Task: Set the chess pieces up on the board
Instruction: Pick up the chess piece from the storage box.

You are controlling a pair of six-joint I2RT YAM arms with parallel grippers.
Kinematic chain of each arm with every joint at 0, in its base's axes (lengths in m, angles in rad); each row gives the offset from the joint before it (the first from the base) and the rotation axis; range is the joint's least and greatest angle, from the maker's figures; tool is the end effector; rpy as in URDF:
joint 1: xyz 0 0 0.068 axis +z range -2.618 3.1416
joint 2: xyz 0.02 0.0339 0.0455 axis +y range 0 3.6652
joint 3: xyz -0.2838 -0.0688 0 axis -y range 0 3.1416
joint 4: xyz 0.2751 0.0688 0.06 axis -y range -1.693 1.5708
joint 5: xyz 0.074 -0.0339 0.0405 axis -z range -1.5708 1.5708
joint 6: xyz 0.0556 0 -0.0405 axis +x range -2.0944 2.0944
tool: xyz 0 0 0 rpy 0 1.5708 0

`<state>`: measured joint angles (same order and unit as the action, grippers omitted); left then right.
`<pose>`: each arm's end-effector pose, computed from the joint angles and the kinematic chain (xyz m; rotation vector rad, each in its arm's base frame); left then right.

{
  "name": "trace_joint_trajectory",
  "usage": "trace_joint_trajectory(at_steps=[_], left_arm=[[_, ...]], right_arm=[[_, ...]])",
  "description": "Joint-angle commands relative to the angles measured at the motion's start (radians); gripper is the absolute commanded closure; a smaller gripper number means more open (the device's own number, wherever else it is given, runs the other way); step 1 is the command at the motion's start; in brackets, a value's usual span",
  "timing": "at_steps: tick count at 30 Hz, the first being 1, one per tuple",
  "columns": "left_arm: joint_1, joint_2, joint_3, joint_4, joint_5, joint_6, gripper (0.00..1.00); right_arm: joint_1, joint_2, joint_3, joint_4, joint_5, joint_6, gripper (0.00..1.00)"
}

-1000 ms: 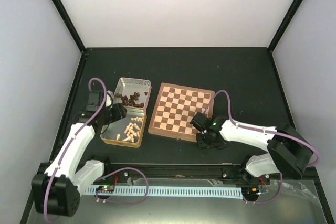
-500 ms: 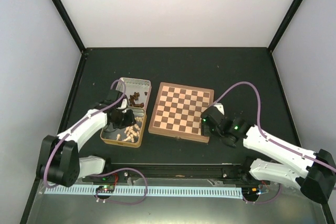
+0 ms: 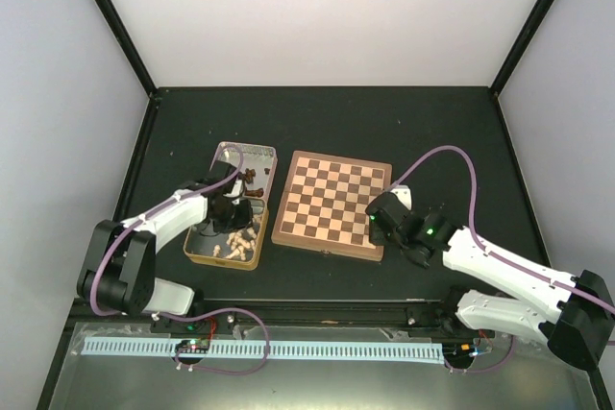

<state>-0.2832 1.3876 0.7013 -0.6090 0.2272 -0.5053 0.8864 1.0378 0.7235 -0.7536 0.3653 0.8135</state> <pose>0.2404 -0.0830 0.1413 -0.2795 2.9257 -0.4660 0.1524 0.1553 0.2196 0.0278 2.5390 0.1803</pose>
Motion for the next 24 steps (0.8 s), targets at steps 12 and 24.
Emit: trace_joint_trajectory(at_steps=[12, 24], left_arm=[[-0.016, -0.180, 0.082, -0.127, -0.138, 0.049, 0.97], [-0.125, -0.296, 0.184, -0.079, 0.029, 0.067, 0.96]], right_arm=[[-0.004, -0.062, 0.032, 0.044, 0.090, 0.022, 0.38], [-0.024, -0.144, -0.002, 0.125, 0.036, 0.086, 0.38]])
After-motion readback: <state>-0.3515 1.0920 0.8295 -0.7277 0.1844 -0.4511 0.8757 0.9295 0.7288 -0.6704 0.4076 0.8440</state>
